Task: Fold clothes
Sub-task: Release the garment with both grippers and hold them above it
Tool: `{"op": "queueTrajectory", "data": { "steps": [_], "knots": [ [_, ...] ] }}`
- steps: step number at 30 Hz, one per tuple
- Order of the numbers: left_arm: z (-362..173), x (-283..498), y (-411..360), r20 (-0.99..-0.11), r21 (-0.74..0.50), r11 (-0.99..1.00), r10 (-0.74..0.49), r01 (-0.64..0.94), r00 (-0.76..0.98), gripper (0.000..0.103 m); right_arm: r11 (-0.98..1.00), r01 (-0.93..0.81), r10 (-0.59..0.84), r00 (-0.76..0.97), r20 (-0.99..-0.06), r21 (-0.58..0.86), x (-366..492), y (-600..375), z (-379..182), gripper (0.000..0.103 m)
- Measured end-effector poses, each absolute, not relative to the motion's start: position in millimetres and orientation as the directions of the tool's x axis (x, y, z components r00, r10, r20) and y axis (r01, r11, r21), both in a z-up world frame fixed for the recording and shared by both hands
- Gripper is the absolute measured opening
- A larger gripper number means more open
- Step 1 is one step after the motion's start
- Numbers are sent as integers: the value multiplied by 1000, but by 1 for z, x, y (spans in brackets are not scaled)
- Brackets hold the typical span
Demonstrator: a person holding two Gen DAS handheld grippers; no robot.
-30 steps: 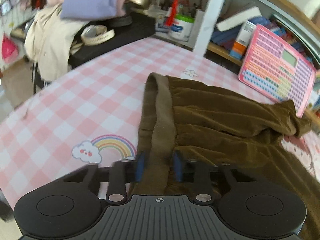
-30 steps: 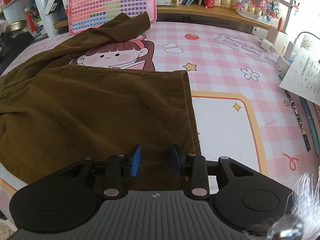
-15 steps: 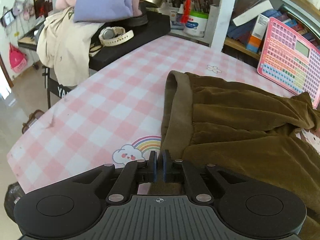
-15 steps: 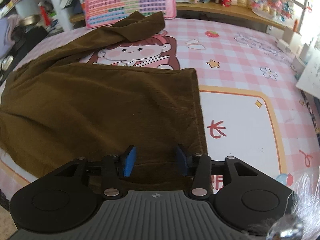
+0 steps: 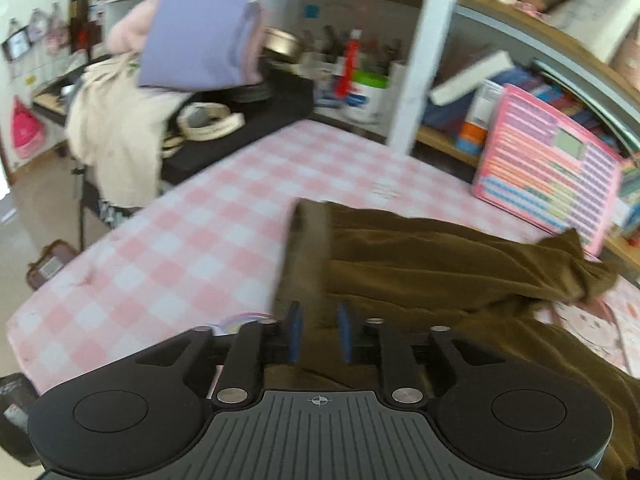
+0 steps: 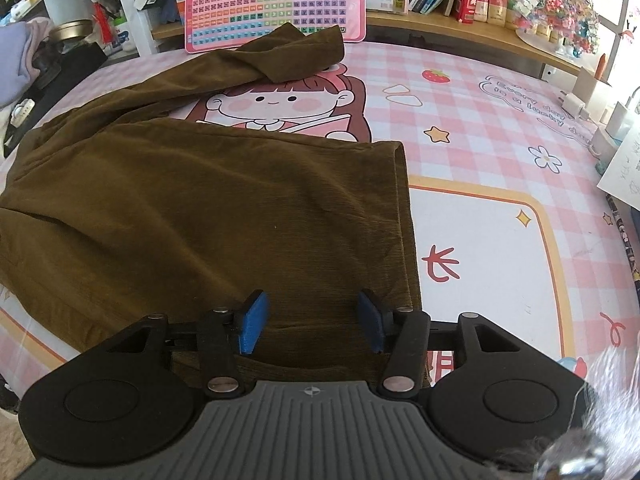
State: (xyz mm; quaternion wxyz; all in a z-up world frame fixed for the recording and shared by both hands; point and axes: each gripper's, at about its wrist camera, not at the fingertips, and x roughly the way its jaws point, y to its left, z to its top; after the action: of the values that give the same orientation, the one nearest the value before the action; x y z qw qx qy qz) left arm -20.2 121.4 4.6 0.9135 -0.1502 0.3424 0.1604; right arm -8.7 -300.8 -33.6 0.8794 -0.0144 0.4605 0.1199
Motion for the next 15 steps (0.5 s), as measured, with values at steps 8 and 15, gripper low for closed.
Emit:
{"op": "queueTrajectory", "data": {
  "steps": [8,15],
  "knots": [
    [6,-18,81,-698,-152,942,113,-300,707,33,970,-210,222,585,-780,119,-17,-306,-35,50],
    [6,-22,52,-715,-120,967,72,-223,696,53,968,-244,202,617,-760,59,-25,-299,-39,53]
  ]
}}
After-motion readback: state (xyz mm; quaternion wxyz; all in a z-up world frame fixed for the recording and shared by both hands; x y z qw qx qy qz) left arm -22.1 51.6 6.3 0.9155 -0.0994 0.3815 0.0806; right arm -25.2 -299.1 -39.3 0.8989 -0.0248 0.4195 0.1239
